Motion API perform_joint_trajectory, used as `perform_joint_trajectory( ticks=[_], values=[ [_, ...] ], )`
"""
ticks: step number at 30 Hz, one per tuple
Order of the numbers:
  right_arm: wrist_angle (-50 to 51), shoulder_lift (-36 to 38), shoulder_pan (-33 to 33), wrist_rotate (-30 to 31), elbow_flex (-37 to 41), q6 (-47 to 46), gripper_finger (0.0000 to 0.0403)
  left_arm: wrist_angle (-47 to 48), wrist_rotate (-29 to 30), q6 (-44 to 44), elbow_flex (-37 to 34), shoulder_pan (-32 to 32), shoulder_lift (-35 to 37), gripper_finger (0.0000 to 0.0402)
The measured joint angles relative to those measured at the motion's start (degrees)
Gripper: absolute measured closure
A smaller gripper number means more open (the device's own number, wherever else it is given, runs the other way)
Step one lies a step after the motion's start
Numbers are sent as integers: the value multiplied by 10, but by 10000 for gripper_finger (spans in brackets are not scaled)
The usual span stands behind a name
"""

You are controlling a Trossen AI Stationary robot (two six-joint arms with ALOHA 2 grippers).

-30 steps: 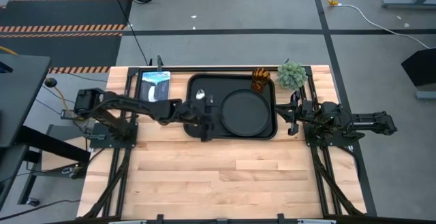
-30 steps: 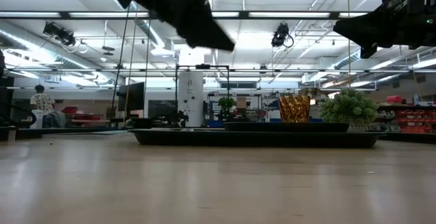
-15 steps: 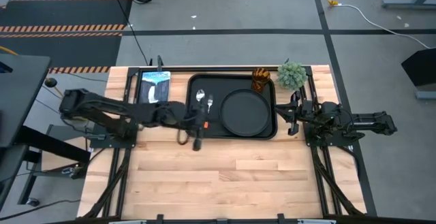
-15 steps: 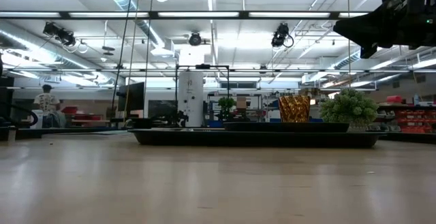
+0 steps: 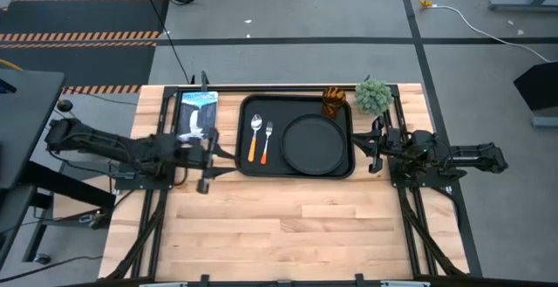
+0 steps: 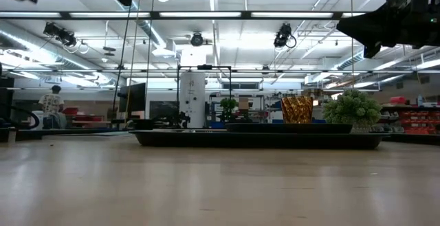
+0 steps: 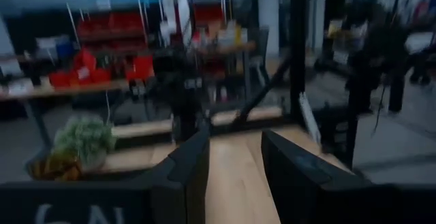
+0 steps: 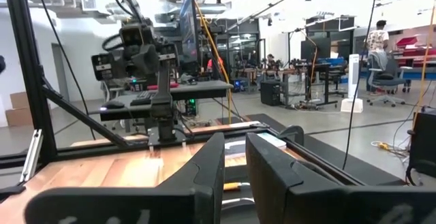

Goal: Pick and place plate/cup/fork/spoon on tray
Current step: Return to Home Position

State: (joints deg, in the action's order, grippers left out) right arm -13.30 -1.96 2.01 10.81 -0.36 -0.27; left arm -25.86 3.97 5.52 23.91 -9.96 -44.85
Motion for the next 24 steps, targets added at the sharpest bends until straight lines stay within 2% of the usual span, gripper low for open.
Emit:
perform_joint_trajectory(
  ticks=[4,10,15,20,24],
  values=[
    [-2,0,0,0,0,0,334,-47,0,-4,-82,-3,79,260],
    [-6,0,0,0,0,0,334,-48,-2,-48,-168,-3,180,260],
    [-9,0,0,0,0,0,334,-47,-28,-50,-228,-3,255,260],
    [-9,0,0,0,0,0,334,32,-28,-52,-234,2,319,260],
    [-11,0,0,0,0,0,334,137,-28,-49,-234,9,374,260]
  ],
)
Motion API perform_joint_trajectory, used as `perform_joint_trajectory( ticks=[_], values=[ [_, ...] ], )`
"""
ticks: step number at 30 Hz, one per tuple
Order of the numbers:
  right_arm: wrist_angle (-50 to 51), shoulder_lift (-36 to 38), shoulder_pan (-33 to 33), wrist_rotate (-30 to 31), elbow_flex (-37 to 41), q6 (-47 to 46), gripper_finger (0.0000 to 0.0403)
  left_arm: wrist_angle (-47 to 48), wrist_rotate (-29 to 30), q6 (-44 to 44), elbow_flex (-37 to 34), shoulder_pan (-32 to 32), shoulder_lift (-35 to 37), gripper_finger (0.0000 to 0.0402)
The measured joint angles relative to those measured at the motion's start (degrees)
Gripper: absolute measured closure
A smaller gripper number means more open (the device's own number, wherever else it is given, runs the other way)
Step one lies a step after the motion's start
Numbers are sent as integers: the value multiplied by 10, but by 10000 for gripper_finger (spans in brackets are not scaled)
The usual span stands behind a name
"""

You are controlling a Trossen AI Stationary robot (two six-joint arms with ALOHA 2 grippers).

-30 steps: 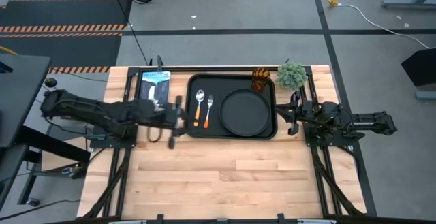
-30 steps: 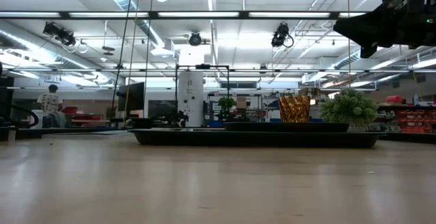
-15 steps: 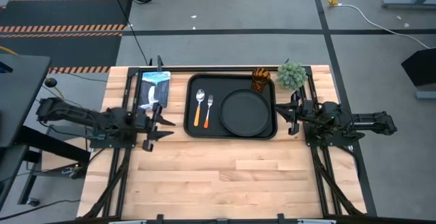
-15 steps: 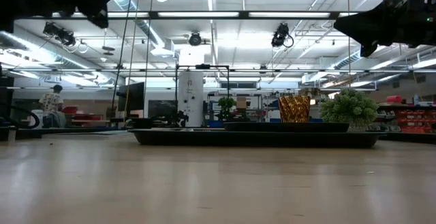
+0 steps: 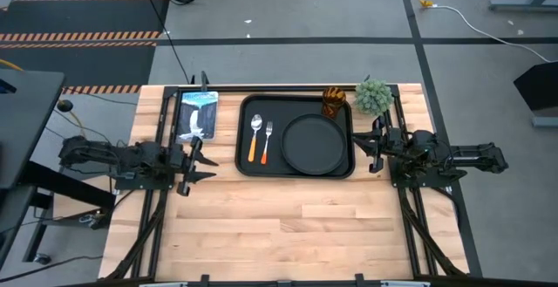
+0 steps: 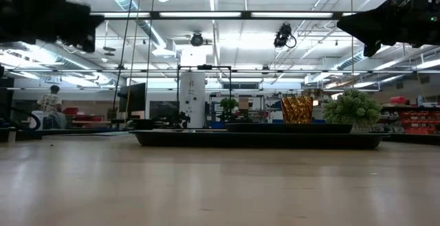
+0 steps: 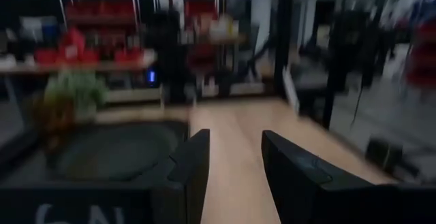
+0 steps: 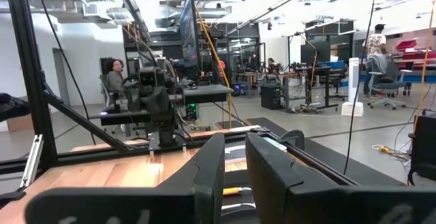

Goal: Pick and place plate/cup/fork/spoon on tray
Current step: Return to Home Position

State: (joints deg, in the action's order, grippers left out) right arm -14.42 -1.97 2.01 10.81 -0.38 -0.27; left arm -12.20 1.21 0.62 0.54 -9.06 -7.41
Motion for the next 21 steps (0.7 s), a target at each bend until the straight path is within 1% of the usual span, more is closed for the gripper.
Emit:
perform_joint_trajectory(
  ticks=[3,4,7,10,21],
  values=[
    [-1,0,0,0,0,0,334,97,0,0,0,9,32,260],
    [-1,0,0,0,0,0,334,110,1,0,1,12,38,260],
    [-1,0,0,0,0,0,334,97,-4,0,0,19,39,260],
    [-1,0,0,0,0,0,334,66,-6,0,0,19,38,260],
    [-1,0,0,0,0,0,334,62,-5,0,0,19,37,260]
  ],
)
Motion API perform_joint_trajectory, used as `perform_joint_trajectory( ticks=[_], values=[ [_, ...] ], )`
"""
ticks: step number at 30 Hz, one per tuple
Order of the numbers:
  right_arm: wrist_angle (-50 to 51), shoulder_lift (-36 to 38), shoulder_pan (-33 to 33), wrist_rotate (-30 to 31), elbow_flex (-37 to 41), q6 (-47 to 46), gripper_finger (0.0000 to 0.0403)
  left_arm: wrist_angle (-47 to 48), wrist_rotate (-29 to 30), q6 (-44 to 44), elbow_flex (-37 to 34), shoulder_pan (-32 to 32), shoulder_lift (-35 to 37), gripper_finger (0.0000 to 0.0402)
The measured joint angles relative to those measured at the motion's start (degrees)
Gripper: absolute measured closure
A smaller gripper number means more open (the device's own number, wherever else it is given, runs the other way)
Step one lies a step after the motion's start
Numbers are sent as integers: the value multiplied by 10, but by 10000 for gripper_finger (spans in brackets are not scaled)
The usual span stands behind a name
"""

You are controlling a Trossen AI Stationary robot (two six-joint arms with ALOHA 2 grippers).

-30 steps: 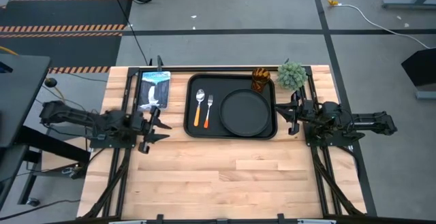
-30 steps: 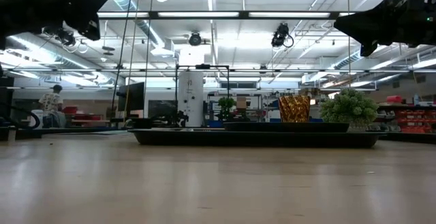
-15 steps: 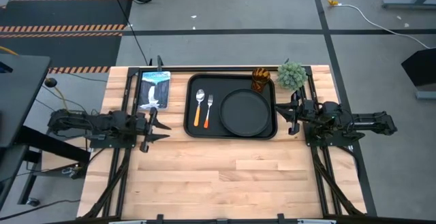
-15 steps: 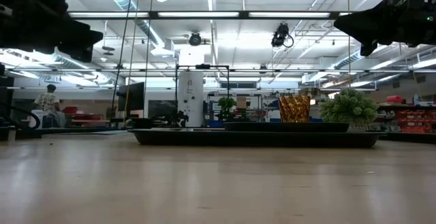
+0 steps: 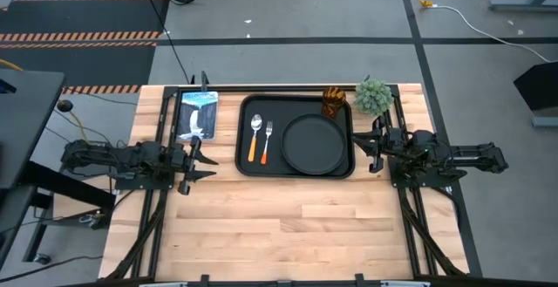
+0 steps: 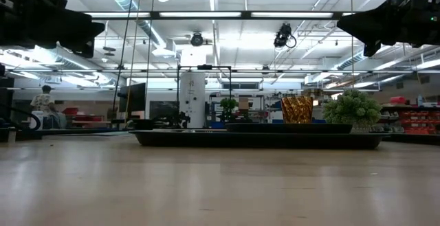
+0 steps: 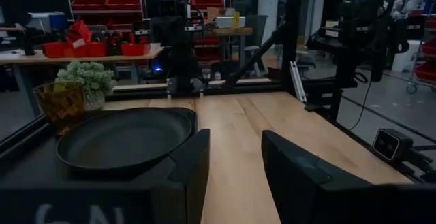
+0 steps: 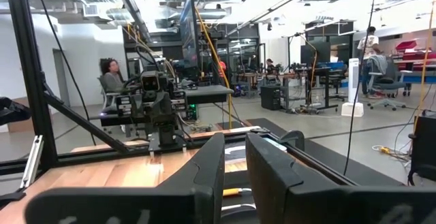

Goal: Pick and place plate/cup/fork/spoon on tray
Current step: Return to Home Position

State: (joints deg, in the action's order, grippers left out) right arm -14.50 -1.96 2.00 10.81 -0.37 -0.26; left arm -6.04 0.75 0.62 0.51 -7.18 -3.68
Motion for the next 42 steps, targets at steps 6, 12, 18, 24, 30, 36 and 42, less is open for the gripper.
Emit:
perform_joint_trajectory(
  ticks=[6,12,18,24,30,36,42],
  values=[
    [0,0,0,0,0,0,334,0,0,0,0,0,0,260],
    [2,0,0,0,0,0,334,0,0,0,0,0,0,260],
    [3,0,0,0,0,0,334,-1,0,0,0,0,0,260],
    [25,0,0,0,0,0,334,-1,0,0,0,0,0,260],
    [56,0,0,0,0,0,334,-1,0,0,0,0,0,260],
    [52,0,0,0,0,0,334,-1,0,0,0,0,0,260],
    [52,0,0,0,0,0,334,-1,0,0,0,0,0,260]
  ],
)
